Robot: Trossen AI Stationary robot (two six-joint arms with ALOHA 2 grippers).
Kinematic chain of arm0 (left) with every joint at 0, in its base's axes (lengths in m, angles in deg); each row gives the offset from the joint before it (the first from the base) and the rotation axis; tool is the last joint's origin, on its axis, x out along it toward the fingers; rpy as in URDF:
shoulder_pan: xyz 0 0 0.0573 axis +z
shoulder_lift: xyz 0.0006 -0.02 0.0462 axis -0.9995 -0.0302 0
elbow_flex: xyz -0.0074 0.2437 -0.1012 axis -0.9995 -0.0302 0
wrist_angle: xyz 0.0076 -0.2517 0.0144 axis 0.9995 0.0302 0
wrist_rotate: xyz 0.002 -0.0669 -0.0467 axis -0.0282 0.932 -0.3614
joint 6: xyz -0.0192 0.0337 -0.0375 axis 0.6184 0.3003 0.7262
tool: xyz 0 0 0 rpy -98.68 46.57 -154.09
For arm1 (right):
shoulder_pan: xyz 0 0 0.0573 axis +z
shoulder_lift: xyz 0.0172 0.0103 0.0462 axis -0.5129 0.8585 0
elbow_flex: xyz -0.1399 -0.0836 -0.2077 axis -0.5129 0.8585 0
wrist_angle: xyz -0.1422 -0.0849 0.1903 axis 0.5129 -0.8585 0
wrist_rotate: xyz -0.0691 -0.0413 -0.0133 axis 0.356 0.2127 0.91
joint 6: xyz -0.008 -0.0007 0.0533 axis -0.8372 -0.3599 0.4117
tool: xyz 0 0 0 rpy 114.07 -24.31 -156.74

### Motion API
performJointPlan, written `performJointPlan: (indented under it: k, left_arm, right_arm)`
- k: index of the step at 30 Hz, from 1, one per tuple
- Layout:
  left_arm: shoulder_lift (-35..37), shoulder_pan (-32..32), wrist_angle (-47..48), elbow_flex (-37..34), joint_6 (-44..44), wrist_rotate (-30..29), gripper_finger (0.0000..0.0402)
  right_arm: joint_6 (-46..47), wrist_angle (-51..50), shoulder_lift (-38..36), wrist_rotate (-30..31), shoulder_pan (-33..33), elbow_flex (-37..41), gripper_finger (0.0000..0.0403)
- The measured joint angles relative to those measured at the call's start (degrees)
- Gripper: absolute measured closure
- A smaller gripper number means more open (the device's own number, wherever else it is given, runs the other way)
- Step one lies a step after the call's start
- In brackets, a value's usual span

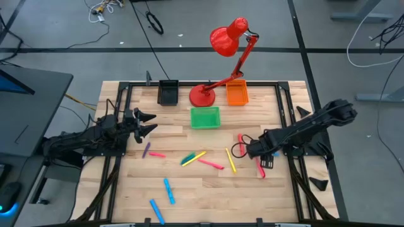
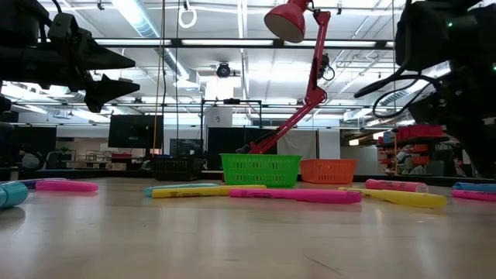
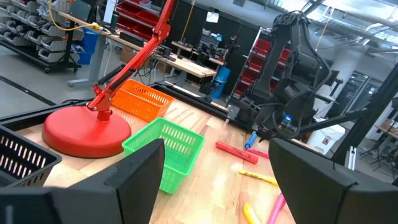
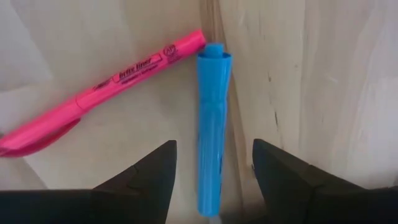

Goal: Pick & Place Markers
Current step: Put the big blue highlighter into the green basket

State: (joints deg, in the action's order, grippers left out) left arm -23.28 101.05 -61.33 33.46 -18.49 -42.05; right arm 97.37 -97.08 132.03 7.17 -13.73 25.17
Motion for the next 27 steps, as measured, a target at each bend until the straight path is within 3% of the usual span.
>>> performJointPlan:
  k: [20,27]
  left_arm:
    - [0.0,0.0,0.0,0.0,0.0,0.0,0.0106]
    - [0.0,0.0,0.0,0.0,0.0,0.0,0.0106]
  right_arm:
    - [-6.6,5.1,4.1,-0.9,-3.3,0.0,0.0189]
    - [-6.0,5.4,4.1,-2.1,-3.3,1.7,0.0227]
